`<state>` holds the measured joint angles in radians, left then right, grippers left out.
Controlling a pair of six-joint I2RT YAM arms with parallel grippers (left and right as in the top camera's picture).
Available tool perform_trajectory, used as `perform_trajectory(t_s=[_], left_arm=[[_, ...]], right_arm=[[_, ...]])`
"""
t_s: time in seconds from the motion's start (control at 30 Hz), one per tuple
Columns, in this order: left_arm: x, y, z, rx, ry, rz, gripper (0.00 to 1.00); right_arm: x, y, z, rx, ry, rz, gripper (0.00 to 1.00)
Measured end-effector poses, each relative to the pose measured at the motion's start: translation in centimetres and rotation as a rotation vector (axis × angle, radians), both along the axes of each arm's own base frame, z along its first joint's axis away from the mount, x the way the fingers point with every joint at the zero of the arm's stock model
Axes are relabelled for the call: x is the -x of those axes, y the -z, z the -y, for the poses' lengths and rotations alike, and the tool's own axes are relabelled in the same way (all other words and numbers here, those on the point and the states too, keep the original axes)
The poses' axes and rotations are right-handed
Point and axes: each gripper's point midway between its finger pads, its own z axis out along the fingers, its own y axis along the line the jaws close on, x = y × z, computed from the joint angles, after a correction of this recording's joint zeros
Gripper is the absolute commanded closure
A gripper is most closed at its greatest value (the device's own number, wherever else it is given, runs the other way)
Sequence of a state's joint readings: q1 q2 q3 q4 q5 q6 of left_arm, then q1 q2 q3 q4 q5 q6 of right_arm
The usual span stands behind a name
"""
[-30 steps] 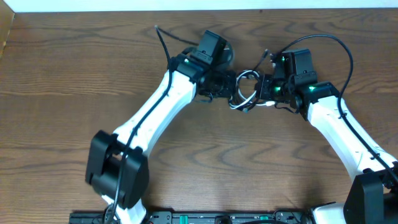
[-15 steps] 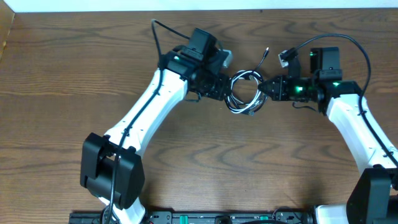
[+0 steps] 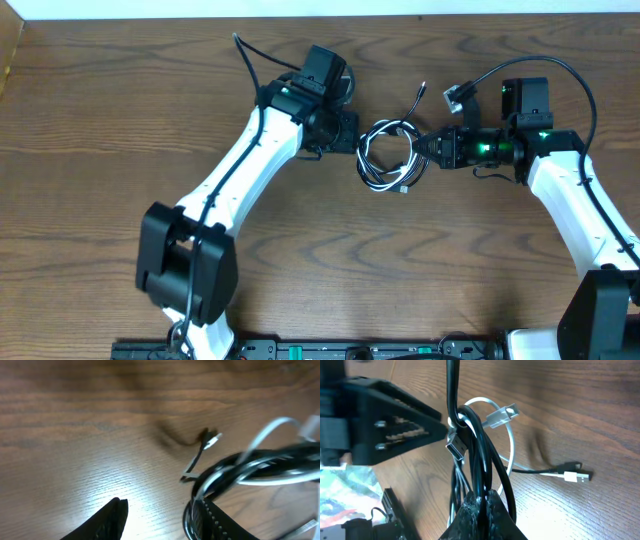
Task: Untangle cables
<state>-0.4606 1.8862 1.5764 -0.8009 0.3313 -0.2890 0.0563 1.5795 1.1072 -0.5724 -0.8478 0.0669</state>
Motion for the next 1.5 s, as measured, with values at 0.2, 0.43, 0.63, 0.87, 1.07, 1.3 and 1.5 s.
perform_trajectory(t_s=[0.2, 0.43, 0.63, 0.87, 1.07, 1.3, 1.5], left_arm=[[-0.3, 0.9, 1.0, 0.042, 0.009, -0.023, 0.50], [0.1, 0.9, 2.0, 0.093, 0.038, -0.045, 0.50], [1.0, 0.3, 3.4, 0.171, 0.128, -0.060, 0.50], [1.4, 2.1, 3.7, 0.145, 0.134, -0.098, 0.89], [1.5, 3.9, 3.9, 0.128, 0.130, -0.133, 0.93], [0.6, 3.1, 3.7, 0.160, 0.123, -0.103, 0.93], [-1.0, -1.5, 2.5, 0.238, 0.072, -0.004, 0.93]], right_arm=[[0.0, 0.0, 0.0, -0.001, -0.002, 0.000, 0.99], [0.1, 0.0, 0.0, -0.001, -0.003, -0.001, 0.99], [0.1, -0.1, -0.1, -0.007, -0.007, -0.002, 0.99], [0.2, -0.1, -0.2, -0.012, -0.009, -0.002, 0.99], [0.2, -0.1, -0.2, -0.013, -0.012, -0.004, 0.99], [-0.2, 0.8, 0.2, 0.057, 0.021, -0.002, 0.99], [-0.6, 2.7, -0.2, 0.144, 0.070, -0.046, 0.99]])
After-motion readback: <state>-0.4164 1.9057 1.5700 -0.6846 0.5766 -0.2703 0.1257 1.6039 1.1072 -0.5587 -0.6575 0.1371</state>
